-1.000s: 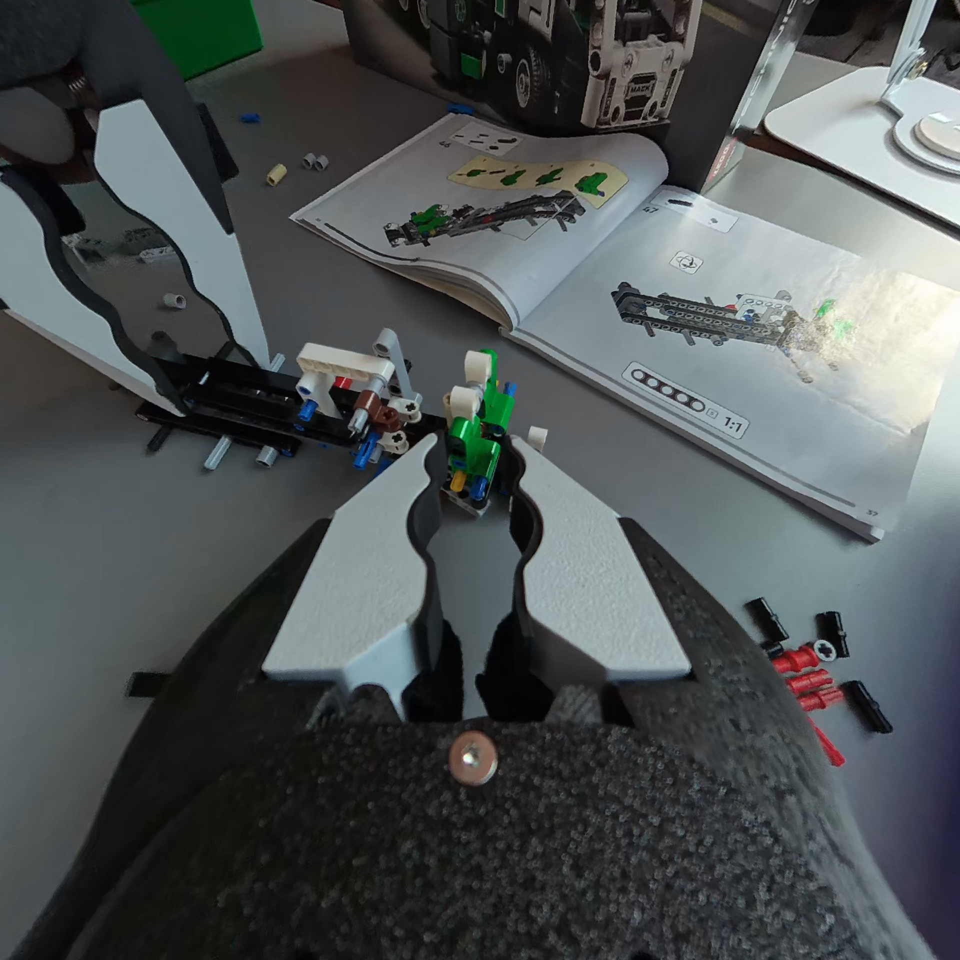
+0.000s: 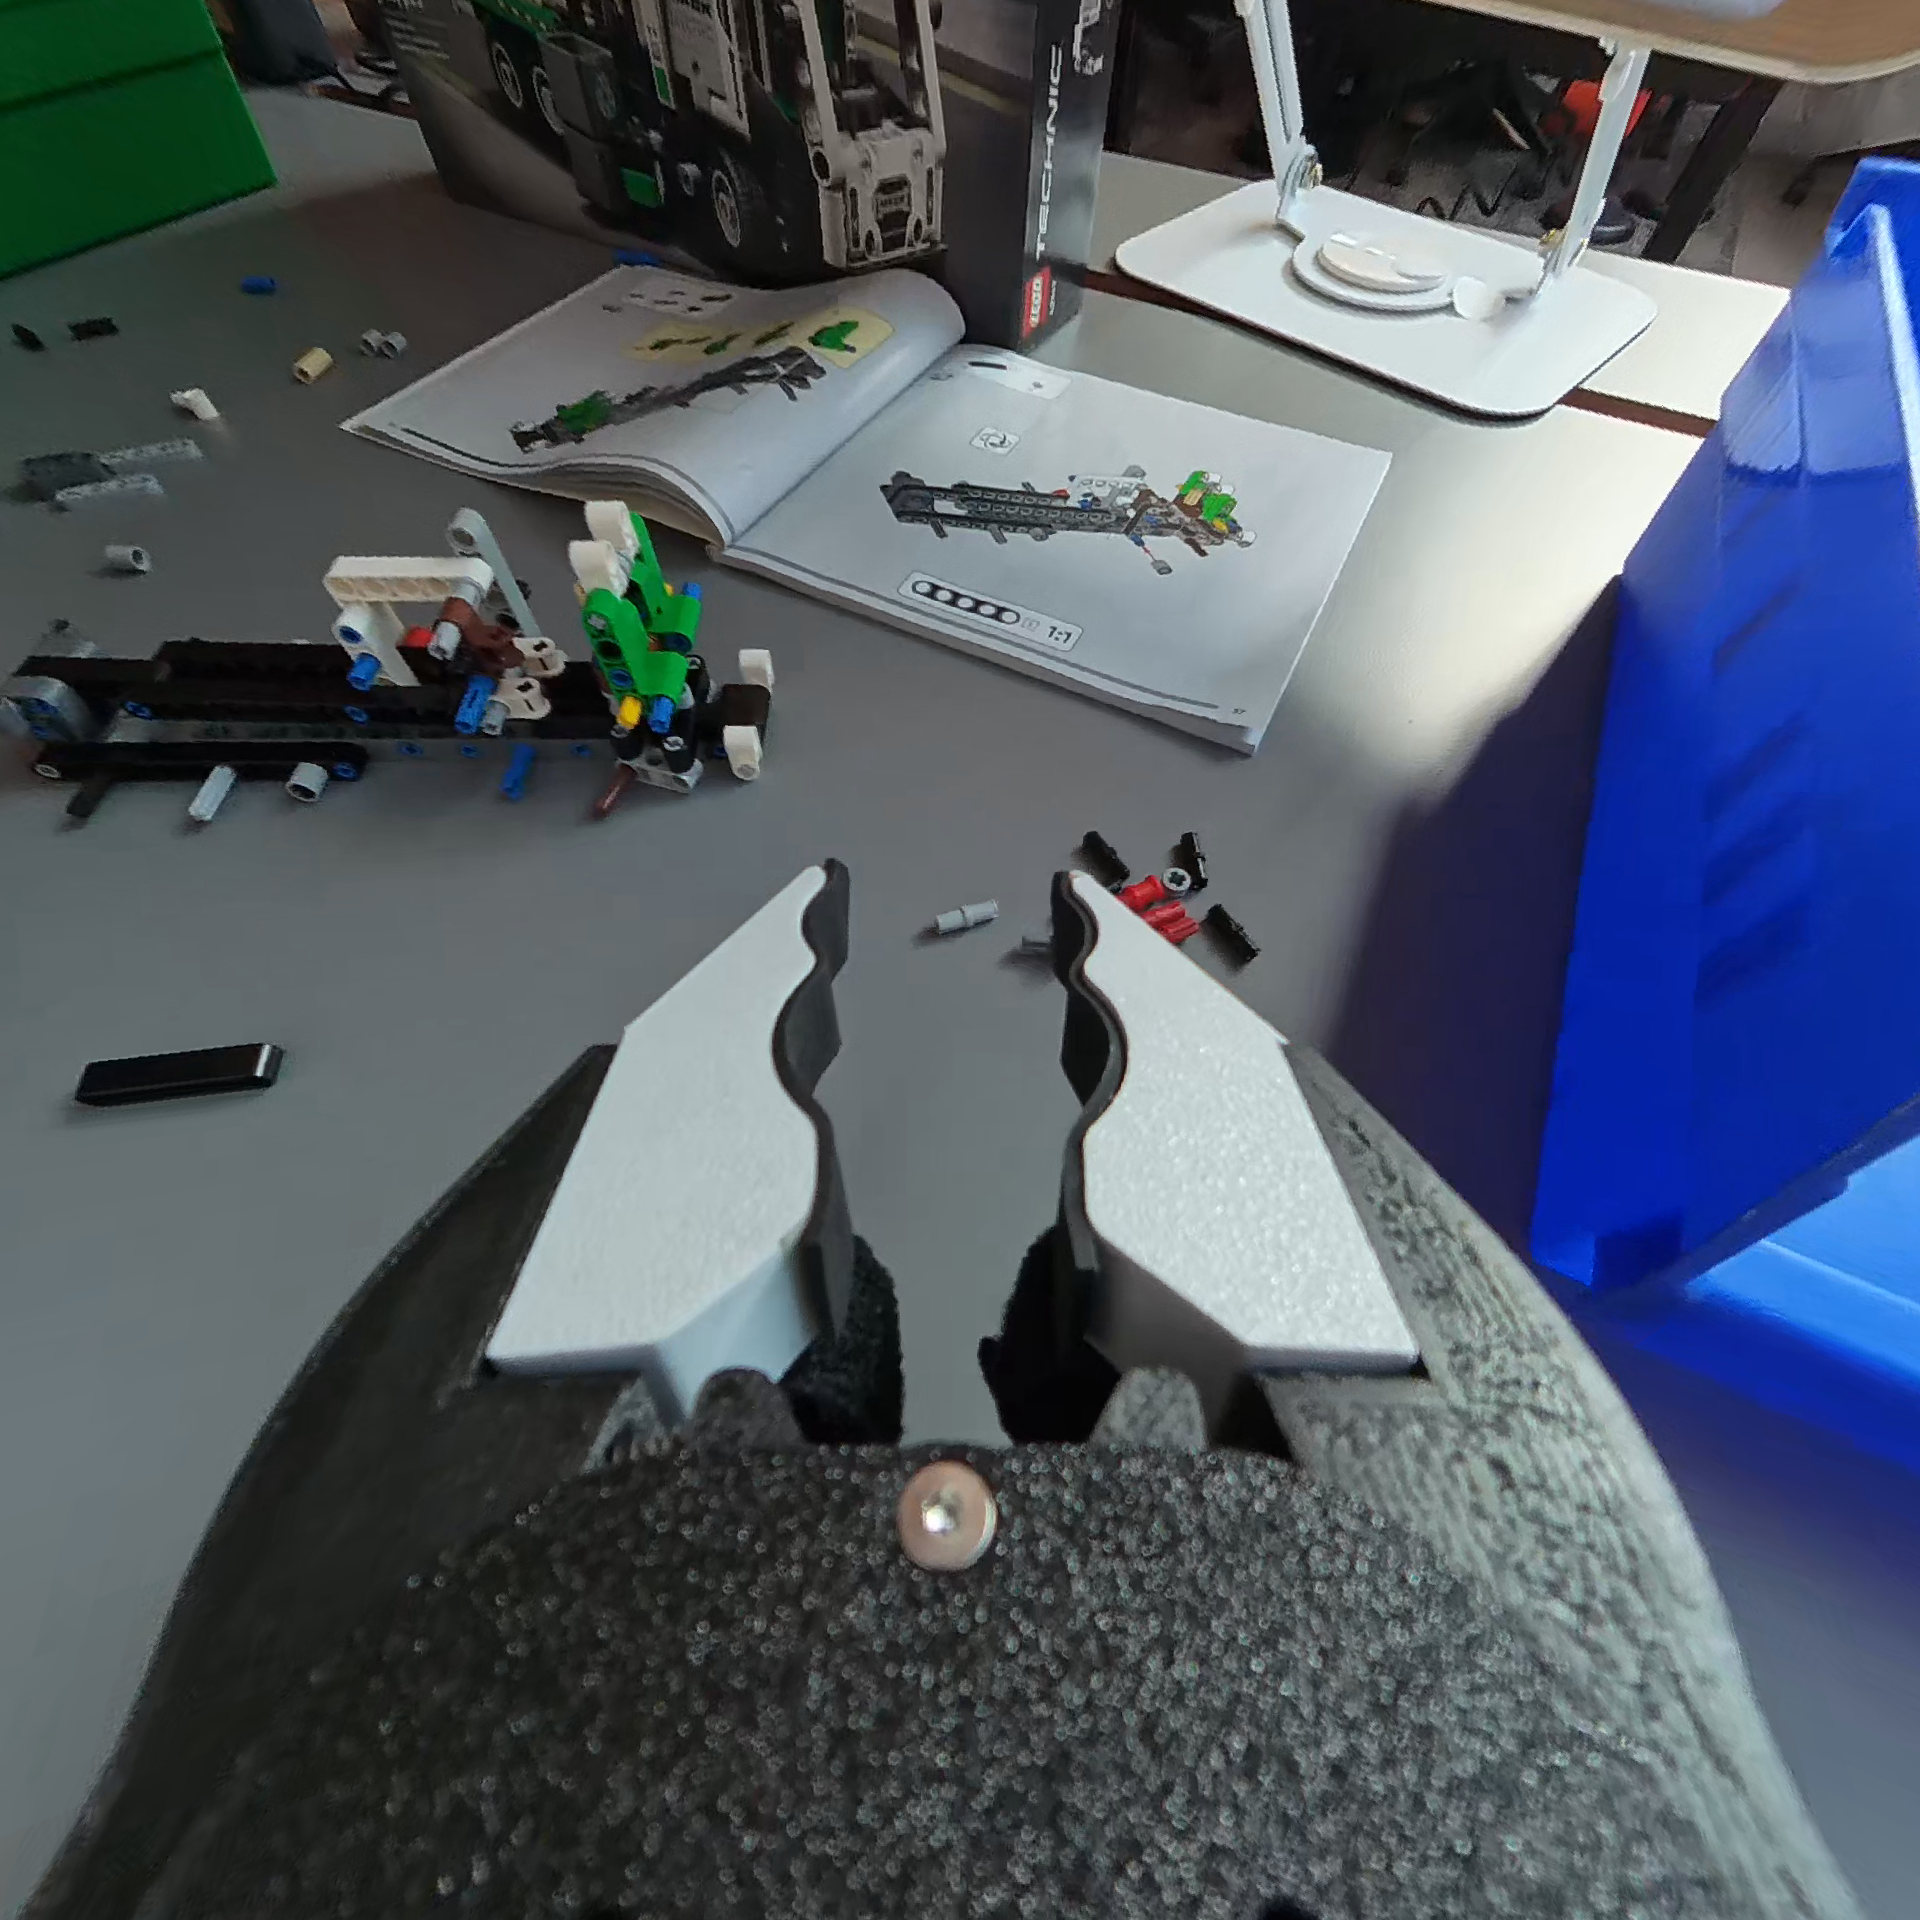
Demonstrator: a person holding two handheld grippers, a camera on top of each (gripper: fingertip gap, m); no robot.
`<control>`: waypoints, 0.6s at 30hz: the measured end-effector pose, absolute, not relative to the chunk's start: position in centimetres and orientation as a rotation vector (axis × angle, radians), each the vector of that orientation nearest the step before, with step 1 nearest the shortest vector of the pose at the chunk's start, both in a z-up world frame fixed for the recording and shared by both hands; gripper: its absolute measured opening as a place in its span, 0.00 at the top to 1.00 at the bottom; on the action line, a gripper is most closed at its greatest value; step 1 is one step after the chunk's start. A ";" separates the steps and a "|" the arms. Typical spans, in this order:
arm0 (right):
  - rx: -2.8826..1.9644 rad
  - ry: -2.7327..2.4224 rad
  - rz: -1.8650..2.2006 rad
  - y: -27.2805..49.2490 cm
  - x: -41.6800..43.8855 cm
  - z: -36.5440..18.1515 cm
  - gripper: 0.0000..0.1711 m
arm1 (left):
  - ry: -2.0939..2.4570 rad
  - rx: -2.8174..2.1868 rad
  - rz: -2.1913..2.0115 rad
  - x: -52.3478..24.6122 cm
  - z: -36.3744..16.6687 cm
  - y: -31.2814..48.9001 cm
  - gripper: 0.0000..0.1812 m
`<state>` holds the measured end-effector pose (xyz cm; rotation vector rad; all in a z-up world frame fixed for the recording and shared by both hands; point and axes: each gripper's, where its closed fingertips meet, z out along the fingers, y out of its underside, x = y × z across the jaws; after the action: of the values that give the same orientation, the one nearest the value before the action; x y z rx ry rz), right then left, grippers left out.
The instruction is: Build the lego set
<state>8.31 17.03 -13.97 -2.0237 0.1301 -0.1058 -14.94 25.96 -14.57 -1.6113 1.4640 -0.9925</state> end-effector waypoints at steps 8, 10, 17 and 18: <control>-2.101 0.151 -0.078 17.5 9.2 -15.9 0.78 | 1.471 -1.680 -0.939 -14.7 -15.6 26.5 0.81; -2.120 0.148 -0.055 17.5 9.0 -16.2 0.77 | 1.476 -1.693 -0.929 -14.7 -15.8 26.6 0.82; -2.126 0.152 -0.023 17.5 9.0 -16.3 0.77 | 1.473 -1.720 -0.920 -14.7 -16.1 26.8 0.83; -2.128 0.147 -0.027 17.6 9.0 -16.4 0.77 | 1.474 -1.717 -0.916 -14.7 -16.1 26.8 0.84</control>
<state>8.97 17.56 -16.36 -2.1275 0.1474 -0.0272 -14.70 26.78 -16.11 -1.7165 1.4738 -0.9157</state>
